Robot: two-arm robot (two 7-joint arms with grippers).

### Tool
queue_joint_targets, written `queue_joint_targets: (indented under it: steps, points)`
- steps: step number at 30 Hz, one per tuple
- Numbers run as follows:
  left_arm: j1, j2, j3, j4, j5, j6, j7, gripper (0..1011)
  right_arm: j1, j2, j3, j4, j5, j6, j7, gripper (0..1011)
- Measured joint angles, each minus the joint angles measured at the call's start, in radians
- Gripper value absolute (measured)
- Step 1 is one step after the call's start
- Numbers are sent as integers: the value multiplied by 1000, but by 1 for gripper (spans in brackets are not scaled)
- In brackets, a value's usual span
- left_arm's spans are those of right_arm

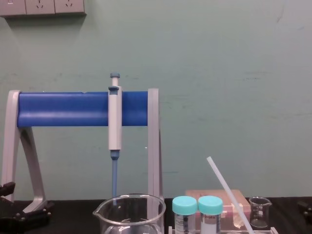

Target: Pick up the stirring rod with one hand, then place it down.

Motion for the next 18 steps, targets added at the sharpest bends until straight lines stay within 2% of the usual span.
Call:
queue_joint_targets:
  steps: [18]
  points:
    - [0,0,0,0,0,0,0,1000,0,0,0,0,0,0,0,1000]
